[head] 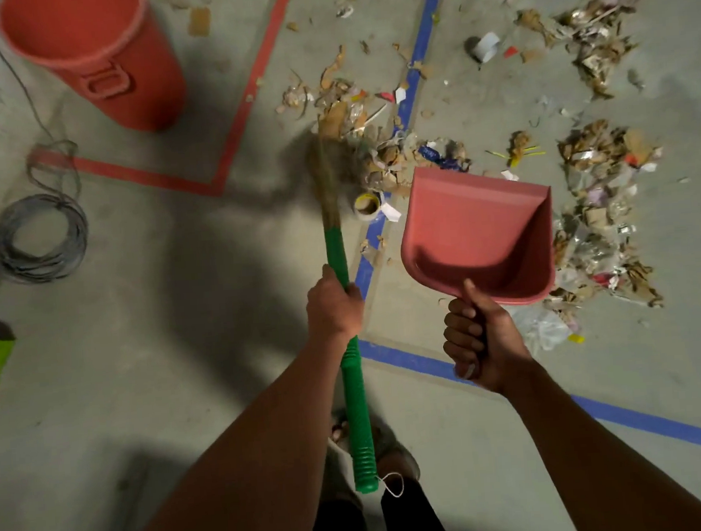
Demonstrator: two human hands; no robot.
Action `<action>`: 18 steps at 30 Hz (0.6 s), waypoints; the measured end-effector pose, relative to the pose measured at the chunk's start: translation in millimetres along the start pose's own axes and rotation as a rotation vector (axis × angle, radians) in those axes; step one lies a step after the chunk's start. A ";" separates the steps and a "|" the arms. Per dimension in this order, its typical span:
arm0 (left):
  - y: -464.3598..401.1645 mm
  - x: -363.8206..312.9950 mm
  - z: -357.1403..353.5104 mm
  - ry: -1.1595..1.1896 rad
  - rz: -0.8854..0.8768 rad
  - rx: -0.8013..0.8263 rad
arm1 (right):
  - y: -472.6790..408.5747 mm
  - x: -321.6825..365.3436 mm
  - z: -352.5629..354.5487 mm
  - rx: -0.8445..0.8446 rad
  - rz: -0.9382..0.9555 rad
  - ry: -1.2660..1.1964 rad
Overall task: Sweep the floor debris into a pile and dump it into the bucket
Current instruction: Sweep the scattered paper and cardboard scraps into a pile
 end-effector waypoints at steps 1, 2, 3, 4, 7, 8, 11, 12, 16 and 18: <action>2.9 -4.5 3.7 0.004 -0.065 -0.017 | 3.4 1.1 2.7 0.002 0.015 -0.022; 5.9 -7.9 6.9 0.012 -0.117 -0.012 | 6.4 2.7 4.5 0.009 0.034 -0.043; 7.2 -8.0 8.5 0.021 -0.153 0.005 | 8.0 4.2 5.8 0.018 0.053 -0.060; 7.8 -6.9 7.3 0.013 -0.163 0.047 | 10.3 5.9 7.9 0.022 0.070 -0.077; 7.8 4.2 -6.8 -0.120 -0.193 0.206 | 14.0 9.1 13.2 0.034 0.100 -0.117; 8.8 7.6 -12.5 -0.189 -0.229 0.263 | 15.2 9.6 15.2 0.027 0.104 -0.125; 6.5 28.9 -30.5 -0.343 -0.316 0.437 | 17.9 5.8 25.1 -0.024 0.096 -0.134; 3.7 39.9 -33.8 -0.407 -0.315 0.493 | 18.5 4.1 28.0 -0.035 0.094 -0.134; -26.2 81.7 -27.9 -0.759 -0.259 0.567 | 14.6 -8.0 45.7 -0.081 0.091 -0.132; -51.3 83.3 -17.0 -0.870 -0.243 0.501 | 10.7 -13.8 53.3 -0.087 0.100 -0.149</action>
Point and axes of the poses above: each hand's wrist, its own y-axis away from the middle knuckle, its own z-axis out of the back of the hand, x = y × z, the point moved 9 cm from there along -y, towards the middle knuckle, and after that the axes turned 4 degrees about y, right-handed, at the moved point
